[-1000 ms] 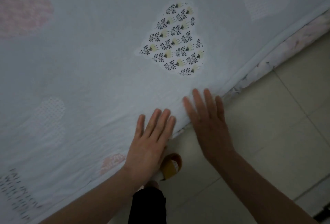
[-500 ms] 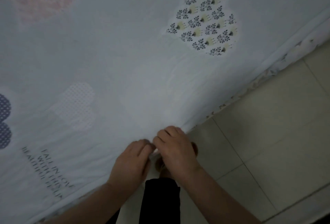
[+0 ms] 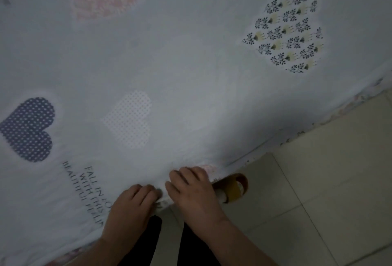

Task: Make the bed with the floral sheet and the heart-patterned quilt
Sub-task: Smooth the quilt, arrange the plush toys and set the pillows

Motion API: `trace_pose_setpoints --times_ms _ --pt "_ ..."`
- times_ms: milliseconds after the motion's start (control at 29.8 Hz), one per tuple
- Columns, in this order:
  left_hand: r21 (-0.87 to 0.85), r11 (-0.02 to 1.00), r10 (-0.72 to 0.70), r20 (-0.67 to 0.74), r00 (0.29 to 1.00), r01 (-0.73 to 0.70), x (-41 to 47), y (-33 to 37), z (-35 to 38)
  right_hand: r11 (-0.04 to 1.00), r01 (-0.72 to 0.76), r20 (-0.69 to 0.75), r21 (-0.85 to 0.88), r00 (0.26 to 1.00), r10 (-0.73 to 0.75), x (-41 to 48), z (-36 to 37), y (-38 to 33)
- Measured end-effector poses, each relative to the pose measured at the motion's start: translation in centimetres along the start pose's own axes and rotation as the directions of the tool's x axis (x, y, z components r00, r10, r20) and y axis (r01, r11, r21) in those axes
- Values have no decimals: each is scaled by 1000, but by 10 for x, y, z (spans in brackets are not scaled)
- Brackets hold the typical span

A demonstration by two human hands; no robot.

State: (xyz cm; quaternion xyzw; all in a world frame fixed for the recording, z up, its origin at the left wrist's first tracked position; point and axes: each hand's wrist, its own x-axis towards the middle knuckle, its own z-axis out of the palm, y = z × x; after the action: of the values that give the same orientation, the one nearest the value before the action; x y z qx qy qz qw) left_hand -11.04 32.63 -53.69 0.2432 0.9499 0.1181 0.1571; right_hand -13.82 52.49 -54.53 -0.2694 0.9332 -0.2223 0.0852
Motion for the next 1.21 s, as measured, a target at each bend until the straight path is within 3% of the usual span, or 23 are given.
trace_pose_setpoints --times_ms 268,369,436,503,670,771,871,1006,1073,1207 --pt "-57 998 13 211 977 -1 -11 2 2 999 -43 155 14 987 40 -20 3 -15" --pt "-21 995 97 103 990 -95 8 8 -18 996 -87 68 16 994 86 -11 -13 -14" --pt "-18 986 166 13 986 -165 33 27 -29 990 -137 -56 12 989 138 -14 -31 12" --pt "-19 977 212 33 977 -211 70 52 -36 974 -221 -152 -38 965 213 -20 -54 54" --pt "53 974 218 48 975 -221 199 126 -24 841 -451 -148 -299 892 426 -23 -111 185" --pt "136 977 160 59 985 -167 261 156 -11 848 -376 -66 -375 923 380 -22 -123 237" --pt "164 976 127 88 988 -140 275 171 5 892 -296 -78 -341 955 286 -27 -125 259" --pt "95 964 246 35 969 -249 259 175 18 928 -202 -137 -313 977 166 -58 -121 263" --pt "157 947 271 83 959 -282 260 180 28 935 -212 -128 -283 975 182 -70 -121 266" --pt "270 941 145 230 962 -206 261 180 31 928 -291 -65 -233 957 283 -56 -113 255"
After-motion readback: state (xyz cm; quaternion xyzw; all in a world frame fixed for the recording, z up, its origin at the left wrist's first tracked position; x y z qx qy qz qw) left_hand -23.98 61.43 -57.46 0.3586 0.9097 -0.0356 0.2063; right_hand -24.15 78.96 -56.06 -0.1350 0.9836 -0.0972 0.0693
